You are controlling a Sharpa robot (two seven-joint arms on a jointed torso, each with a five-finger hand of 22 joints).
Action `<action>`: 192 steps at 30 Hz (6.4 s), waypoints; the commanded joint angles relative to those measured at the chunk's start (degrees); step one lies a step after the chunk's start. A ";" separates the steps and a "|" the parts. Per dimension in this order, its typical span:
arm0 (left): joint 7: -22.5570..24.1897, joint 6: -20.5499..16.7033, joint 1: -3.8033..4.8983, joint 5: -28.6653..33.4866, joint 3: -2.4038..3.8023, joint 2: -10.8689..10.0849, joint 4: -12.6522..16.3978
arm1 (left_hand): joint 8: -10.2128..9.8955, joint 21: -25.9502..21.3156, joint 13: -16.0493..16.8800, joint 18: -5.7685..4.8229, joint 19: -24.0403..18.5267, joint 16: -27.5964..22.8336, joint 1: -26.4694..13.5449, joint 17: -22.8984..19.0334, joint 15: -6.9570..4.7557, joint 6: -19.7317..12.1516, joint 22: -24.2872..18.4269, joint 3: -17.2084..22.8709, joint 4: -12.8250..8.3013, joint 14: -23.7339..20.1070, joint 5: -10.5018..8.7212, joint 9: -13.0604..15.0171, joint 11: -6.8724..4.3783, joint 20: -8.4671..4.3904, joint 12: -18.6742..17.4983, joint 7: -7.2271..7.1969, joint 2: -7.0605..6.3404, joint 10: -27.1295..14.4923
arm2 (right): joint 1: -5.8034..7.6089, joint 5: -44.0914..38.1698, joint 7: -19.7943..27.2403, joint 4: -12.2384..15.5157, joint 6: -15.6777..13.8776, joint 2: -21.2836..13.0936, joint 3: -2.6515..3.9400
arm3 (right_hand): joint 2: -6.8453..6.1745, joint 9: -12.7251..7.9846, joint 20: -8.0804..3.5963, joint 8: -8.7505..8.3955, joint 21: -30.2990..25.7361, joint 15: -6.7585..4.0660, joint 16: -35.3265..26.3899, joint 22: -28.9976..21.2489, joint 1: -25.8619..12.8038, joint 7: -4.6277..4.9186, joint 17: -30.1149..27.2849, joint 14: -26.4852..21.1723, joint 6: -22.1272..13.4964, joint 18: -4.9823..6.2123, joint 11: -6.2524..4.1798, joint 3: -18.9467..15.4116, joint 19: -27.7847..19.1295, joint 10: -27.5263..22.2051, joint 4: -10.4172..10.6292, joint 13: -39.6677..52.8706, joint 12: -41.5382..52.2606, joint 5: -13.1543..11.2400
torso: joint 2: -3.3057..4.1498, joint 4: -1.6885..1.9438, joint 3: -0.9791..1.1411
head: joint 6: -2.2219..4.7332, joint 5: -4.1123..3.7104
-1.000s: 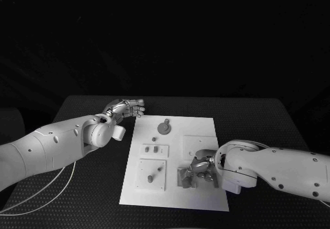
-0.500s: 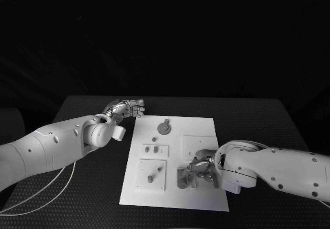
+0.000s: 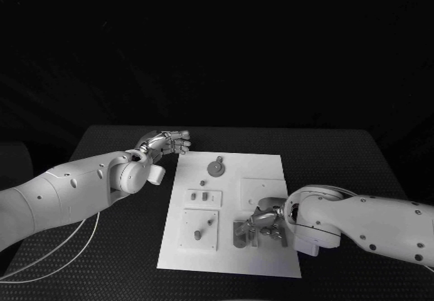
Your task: Assemble the parts on the task board
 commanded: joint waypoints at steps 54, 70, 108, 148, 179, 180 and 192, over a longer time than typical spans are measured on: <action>-0.13 1.12 0.03 0.23 0.03 -0.22 0.24 | 0.45 -0.40 -0.10 1.18 -0.27 -0.40 -0.80 0.28 0.29 -0.41 1.09 0.18 0.39 -0.13 -0.13 -0.08 0.01 0.35 -0.19 0.04 0.15 0.16 | -0.29 -11.49 1.84 0.51 5.30 0.61 -0.05 | 8.77 -0.94 0.46 0.46 1.98 -0.84 -0.69 -1.51 8.08 -1.22 -0.69 1.59 4.81 3.56 -1.22 6.84 0.59 3.88 -6.56 1.08 -1.74 2.49 | 0.01 0.00 -0.06 | 0.00 -0.01; -0.22 1.14 0.03 0.19 0.03 -0.30 0.23 | 0.48 -0.41 -0.10 1.19 -0.28 -0.45 -0.73 0.34 0.29 -0.41 1.10 0.21 0.33 -0.12 -0.25 -0.09 0.00 0.34 -0.18 0.02 0.13 0.17 | -0.29 -9.51 3.46 0.74 6.53 0.37 -0.05 | 0.29 -1.39 0.54 0.18 2.02 -0.87 -0.92 -2.23 8.33 -1.13 -0.62 1.50 4.54 3.56 -1.14 -0.05 0.51 3.73 -6.89 1.95 -2.39 0.27 | 0.01 0.02 -0.03 | -0.04 0.02; -0.32 1.27 0.03 0.14 0.03 -0.32 0.20 | 0.56 -0.40 -0.09 1.19 -0.26 -0.51 -0.72 0.47 0.29 -0.37 1.12 0.24 0.34 -0.04 -0.36 -0.10 -0.02 0.35 -0.16 0.01 0.19 0.23 | -0.60 -18.34 2.08 0.49 3.03 1.74 -0.05 | 8.63 -1.23 0.26 0.71 2.24 -1.04 -0.96 -2.86 10.40 -1.56 -0.58 1.61 5.46 3.56 -1.57 1.37 0.32 4.77 -6.92 2.63 -2.84 0.13 | 0.01 -0.01 -0.06 | -0.39 0.09; -0.30 1.35 0.03 0.08 0.00 -0.58 0.20 | 0.66 -0.41 -0.08 1.19 -0.27 -0.62 -0.77 0.62 0.30 -0.31 1.13 0.22 0.34 0.00 -0.41 -0.11 -0.06 0.36 -0.13 -0.02 0.13 0.32 | 2.88 -13.70 2.97 0.38 7.86 -12.97 0.49 | 1.58 3.46 -0.02 2.68 3.18 -1.05 -0.14 -3.71 10.28 -1.34 0.56 1.89 3.33 3.56 -1.32 1.83 0.37 5.41 -2.66 6.43 -1.02 0.12 | 0.01 -0.08 0.02 | 0.66 -1.40; -0.20 1.38 0.03 0.07 0.00 -0.98 0.36 | 0.72 -0.41 -0.08 1.19 -0.28 -0.72 -0.82 0.71 0.32 -0.29 1.14 0.20 0.36 -0.01 -0.42 -0.12 -0.07 0.37 -0.13 -0.04 0.13 0.35 | -1.38 -18.49 0.52 0.27 8.73 -9.04 0.06 | 1.48 3.00 0.48 0.83 3.29 -0.04 -0.93 -3.81 8.29 -0.40 -0.05 1.22 1.20 3.56 -0.38 0.43 -0.75 3.77 -1.22 4.97 -3.03 0.14 | 0.03 -0.01 -0.01 | -0.09 -1.48; -0.20 1.38 0.03 0.07 0.00 -0.98 0.37 | 0.72 -0.41 -0.08 1.19 -0.28 -0.72 -0.82 0.72 0.32 -0.29 1.14 0.20 0.36 -0.01 -0.42 -0.12 -0.08 0.37 -0.13 -0.04 0.13 0.35 | -1.54 -18.73 0.54 0.26 8.38 -8.81 0.03 | 1.49 2.99 0.48 0.83 3.29 -0.05 -0.93 -3.81 8.29 -0.40 -0.04 1.22 1.21 3.56 -0.39 0.42 -0.75 3.77 -1.23 4.97 -3.03 0.14 | 0.04 -0.02 -0.01 | -0.06 -1.48; -0.29 1.56 0.03 0.07 0.00 -1.11 0.44 | 0.73 -0.41 -0.08 1.19 -0.28 -0.75 -0.86 0.76 0.32 -0.30 1.14 0.20 0.40 0.01 -0.42 -0.13 -0.08 0.37 -0.13 -0.04 0.18 0.36 | -3.71 -30.29 -0.06 -0.13 7.13 -5.81 -0.14 | 4.00 2.67 0.40 0.53 3.52 -0.19 -0.92 -3.86 9.06 -0.53 0.00 1.28 1.68 3.56 -0.53 -0.33 -0.97 3.89 -3.34 5.14 -3.04 0.13 | 0.03 0.01 -0.02 | -0.28 -1.39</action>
